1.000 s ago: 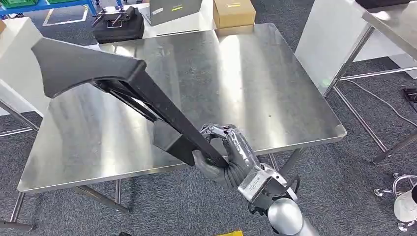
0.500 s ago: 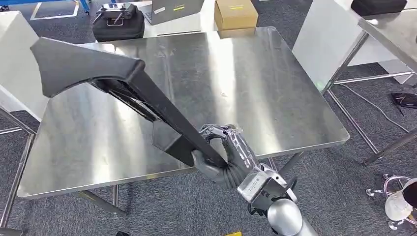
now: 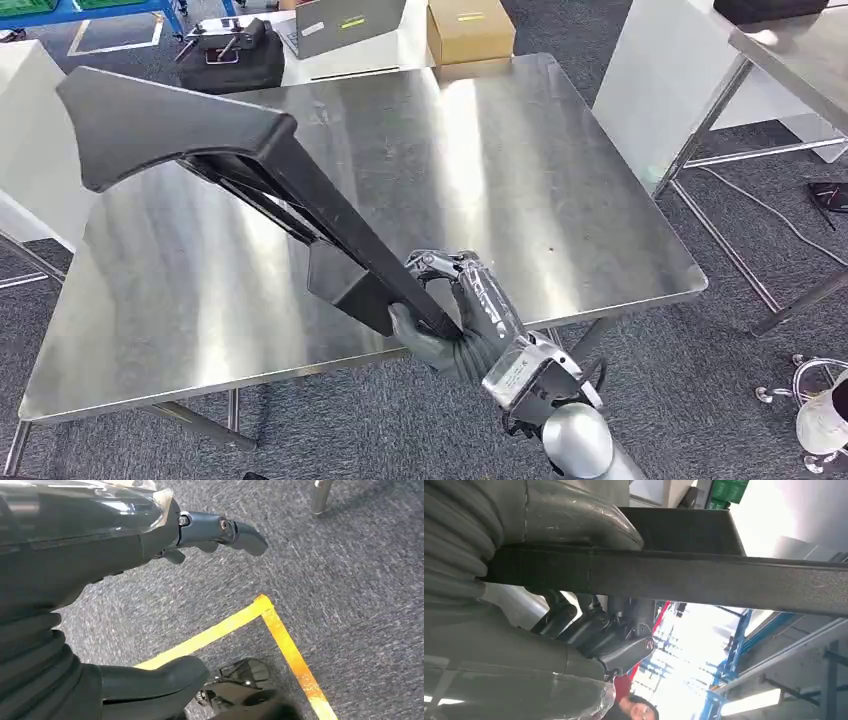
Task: Take the parts from the cabinet and place them on the table.
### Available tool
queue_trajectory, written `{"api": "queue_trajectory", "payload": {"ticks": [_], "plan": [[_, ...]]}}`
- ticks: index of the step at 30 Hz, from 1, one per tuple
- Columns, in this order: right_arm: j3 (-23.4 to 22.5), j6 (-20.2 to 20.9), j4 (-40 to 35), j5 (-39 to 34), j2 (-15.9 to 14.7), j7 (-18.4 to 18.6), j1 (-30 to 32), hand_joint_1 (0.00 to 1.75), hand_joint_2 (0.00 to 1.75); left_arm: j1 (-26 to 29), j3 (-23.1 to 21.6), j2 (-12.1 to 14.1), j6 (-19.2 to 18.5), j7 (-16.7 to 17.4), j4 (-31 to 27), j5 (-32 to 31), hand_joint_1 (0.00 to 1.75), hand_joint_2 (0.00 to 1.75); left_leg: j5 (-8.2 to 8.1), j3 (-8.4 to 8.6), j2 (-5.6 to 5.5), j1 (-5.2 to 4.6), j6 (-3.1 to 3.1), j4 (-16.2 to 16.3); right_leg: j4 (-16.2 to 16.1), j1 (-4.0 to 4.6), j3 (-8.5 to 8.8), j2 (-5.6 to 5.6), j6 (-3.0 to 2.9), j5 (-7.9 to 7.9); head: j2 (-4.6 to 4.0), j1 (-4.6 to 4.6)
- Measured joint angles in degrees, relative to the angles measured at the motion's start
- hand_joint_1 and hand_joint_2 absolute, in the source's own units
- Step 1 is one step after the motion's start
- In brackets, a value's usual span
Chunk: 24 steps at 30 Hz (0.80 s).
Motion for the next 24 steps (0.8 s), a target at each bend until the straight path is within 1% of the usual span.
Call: {"api": "queue_trajectory", "payload": {"ticks": [1, 2, 3, 4, 5, 6, 7, 10, 11, 13, 17, 24], "plan": [[0.02, 0.07, 0.04, 0.00, 0.02, 0.00, 0.00, 1.75, 1.75, 0.01, 0.00, 0.00, 0.02, 0.00, 0.02, 0.00, 0.00, 1.75, 1.84, 0.20, 0.01, 0.05, 0.01, -1.37, 0.00, -0.02, 0.20, 0.10, -0.06, -0.09, 0.00, 0.00], [0.04, 0.07, 0.04, 0.09, 0.02, 0.00, -0.01, 1.75, 1.75, -0.01, 0.00, 0.00, 0.02, 0.00, 0.02, 0.02, 0.00, 1.75, 4.71, 1.78, 0.01, 0.13, 0.09, -5.21, 0.00, -0.12, 0.48, 0.27, 0.08, -0.26, 0.00, -0.02], [0.02, 0.13, 0.04, 0.24, 0.11, 0.00, -0.03, 1.75, 1.75, -0.03, 0.02, 0.02, 0.11, 0.00, 0.02, 0.00, 0.00, 1.75, 7.68, 4.15, 0.01, 0.26, 0.16, -10.35, 0.01, -0.21, 0.83, 0.42, 0.26, -0.50, 0.00, 0.00], [0.02, 0.35, 0.04, 0.28, 0.24, 0.00, -0.06, 1.75, 1.75, -0.03, 0.02, 0.07, 0.13, 0.02, 0.02, 0.02, 0.00, 1.75, 10.06, 6.52, -0.01, 0.40, 0.23, -15.24, 0.00, -0.18, 1.08, 0.50, 0.54, -0.71, 0.00, 0.00], [0.04, 0.74, 0.04, 0.33, 0.37, 0.00, -0.20, 1.75, 1.75, -0.13, 0.04, 0.02, 0.19, 0.09, 0.09, 0.00, 0.00, 1.75, 9.02, 7.28, -0.19, 0.11, 0.21, -16.63, 0.05, 0.36, 1.07, 0.55, 0.88, -0.82, 0.00, 0.02], [0.04, 1.18, 0.11, 0.44, 0.48, 0.04, -0.62, 1.75, 1.75, -0.22, 0.07, -0.07, 0.61, 0.22, 0.15, 0.00, 0.00, 1.75, 9.05, 7.81, -0.25, 0.03, 0.44, -17.38, 0.33, 0.58, 0.70, 0.63, 1.01, -0.95, 0.00, 0.02], [0.11, 1.48, 0.28, 0.61, 0.50, 0.09, -0.85, 1.75, 1.75, -0.18, 0.06, -0.35, 1.03, 0.52, 0.26, 0.00, 0.00, 1.75, 9.20, 7.68, -0.19, 0.10, 0.43, -17.45, 0.36, 0.69, 0.61, 0.63, 0.88, -0.97, 0.00, 0.04], [0.35, 1.84, 0.50, 0.85, 0.59, 0.11, -1.14, 1.75, 1.75, -0.17, 0.22, -0.37, 1.55, 0.72, 0.42, 0.00, 0.00, 1.75, 9.20, 7.71, -0.52, -0.24, 0.56, -17.42, -0.23, 0.47, 0.99, 0.41, 0.97, -0.91, 0.00, 0.04], [0.39, 1.88, 0.52, 0.90, 0.61, 0.11, -1.37, 1.75, 1.75, -0.18, 0.28, -0.37, 1.57, 0.72, 0.44, 0.00, 0.00, 1.75, 9.19, 7.71, -0.62, -0.29, 0.59, -17.42, -0.40, 0.42, 1.09, 0.38, 1.14, -0.81, 0.00, 0.02], [0.50, 1.94, 0.55, 0.94, 0.68, 0.11, -1.68, 1.75, 1.75, -0.18, 0.33, -0.46, 1.60, 0.72, 0.46, 0.00, 0.00, 1.75, 9.12, 7.71, -0.62, -0.35, 1.03, -17.41, -0.64, 0.39, 1.21, 0.38, 1.29, -0.71, 0.00, 0.04], [0.72, 1.92, 0.83, 0.94, 0.89, 0.11, -1.86, 1.75, 1.75, -0.19, 0.39, -0.52, 1.64, 0.74, 0.52, -0.04, 0.00, 1.75, 9.10, 7.70, -0.60, -0.55, 1.36, -17.39, -0.83, 0.23, 1.23, 0.39, 1.59, -0.55, 0.00, 0.02], [0.92, 1.95, 0.98, 0.94, 1.05, 0.11, -2.14, 1.75, 1.75, -0.19, 0.66, -0.55, 1.64, 0.74, 0.55, -0.09, 0.00, 1.75, 9.14, 7.72, -0.56, -0.57, 1.43, -17.38, -0.85, 0.26, 1.20, 0.39, 1.72, -0.48, 0.00, 0.02]]}}
